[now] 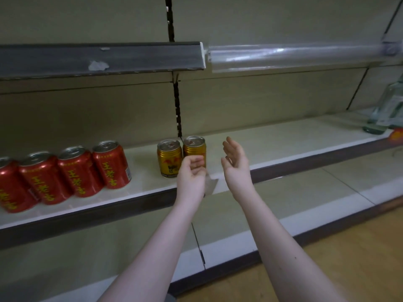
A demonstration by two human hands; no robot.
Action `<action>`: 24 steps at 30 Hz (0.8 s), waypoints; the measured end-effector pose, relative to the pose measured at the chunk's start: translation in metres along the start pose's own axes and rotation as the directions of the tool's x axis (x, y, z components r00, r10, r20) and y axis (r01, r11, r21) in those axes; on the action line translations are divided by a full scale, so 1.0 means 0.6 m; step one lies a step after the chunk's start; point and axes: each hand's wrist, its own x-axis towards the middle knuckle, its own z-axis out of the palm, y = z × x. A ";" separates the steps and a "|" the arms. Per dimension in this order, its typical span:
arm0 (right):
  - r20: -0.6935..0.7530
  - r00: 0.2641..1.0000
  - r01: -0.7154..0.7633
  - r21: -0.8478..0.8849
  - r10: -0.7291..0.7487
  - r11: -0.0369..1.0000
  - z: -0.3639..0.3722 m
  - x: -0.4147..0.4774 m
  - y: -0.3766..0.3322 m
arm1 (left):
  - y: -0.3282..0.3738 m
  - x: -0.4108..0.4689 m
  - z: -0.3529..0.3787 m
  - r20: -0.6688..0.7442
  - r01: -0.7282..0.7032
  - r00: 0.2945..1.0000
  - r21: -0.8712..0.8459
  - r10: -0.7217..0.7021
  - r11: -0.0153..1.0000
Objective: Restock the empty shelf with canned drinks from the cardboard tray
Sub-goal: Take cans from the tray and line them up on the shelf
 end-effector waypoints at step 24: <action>-0.610 0.791 -0.041 0.027 0.049 0.999 -0.380 -0.319 0.077 | -0.075 -0.267 0.342 0.529 -0.008 0.846 -0.117 0.069 0.993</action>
